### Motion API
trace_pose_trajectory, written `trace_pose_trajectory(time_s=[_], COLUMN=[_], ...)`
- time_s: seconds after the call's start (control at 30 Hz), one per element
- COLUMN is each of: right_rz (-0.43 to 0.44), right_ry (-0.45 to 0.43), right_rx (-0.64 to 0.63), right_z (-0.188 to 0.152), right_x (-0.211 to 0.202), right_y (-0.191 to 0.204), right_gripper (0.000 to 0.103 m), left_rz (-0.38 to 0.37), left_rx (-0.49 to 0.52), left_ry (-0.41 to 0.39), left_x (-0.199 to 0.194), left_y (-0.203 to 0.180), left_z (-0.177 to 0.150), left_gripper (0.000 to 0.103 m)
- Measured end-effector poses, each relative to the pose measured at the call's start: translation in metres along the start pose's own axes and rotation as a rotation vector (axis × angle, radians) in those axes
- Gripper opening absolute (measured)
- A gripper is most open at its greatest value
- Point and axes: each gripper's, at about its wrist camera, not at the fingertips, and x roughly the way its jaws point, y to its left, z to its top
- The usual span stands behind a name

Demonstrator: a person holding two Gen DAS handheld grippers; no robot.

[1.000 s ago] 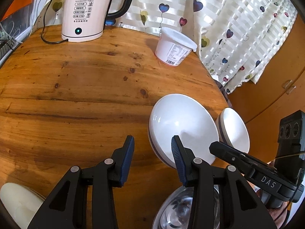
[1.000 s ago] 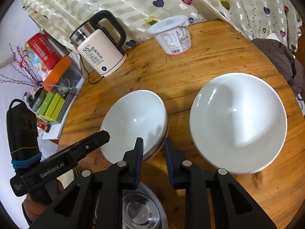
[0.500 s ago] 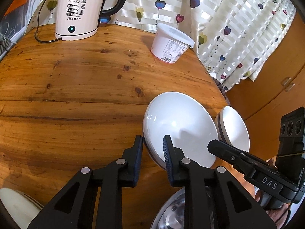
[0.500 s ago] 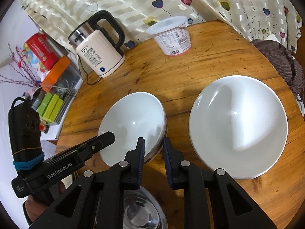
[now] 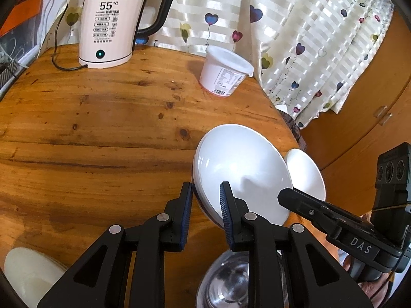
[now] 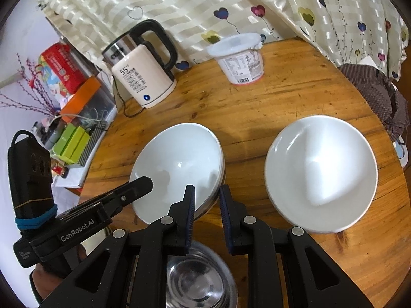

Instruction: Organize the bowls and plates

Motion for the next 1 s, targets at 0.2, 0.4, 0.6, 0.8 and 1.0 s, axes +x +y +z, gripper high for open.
trace_pose_trajectory(time_s=[0.2, 0.4, 0.6, 0.8, 1.0], right_rz=[0.002, 0.003, -0.001, -0.002, -0.009], right_ry=[-0.020, -0.031, -0.033, -0.023, -0.008], right_rx=[-0.014, -0.023, -0.025, -0.019, -0.017], right_z=[-0.005, -0.016, -0.030, -0.047, -0.063], right_x=[-0.016, -0.032, -0.045, -0.056, -0.061], right_y=[0.012, 0.021, 0.026, 0.029, 0.030], right_gripper=[0.019, 0.019, 0.019, 0.019, 0.019], left_rz=[0.002, -0.003, -0.004, -0.002, 0.002], left_rx=[0.010, 0.012, 0.020, 0.025, 0.024], left_ry=[-0.023, -0.029, -0.026, -0.015, 0.002], left_x=[-0.020, -0.035, -0.047, -0.054, -0.059], left_y=[-0.004, -0.008, -0.013, -0.016, -0.018], left_z=[-0.005, -0.015, -0.030, -0.047, -0.063], left_gripper=[0.023, 0.023, 0.023, 0.023, 0.023])
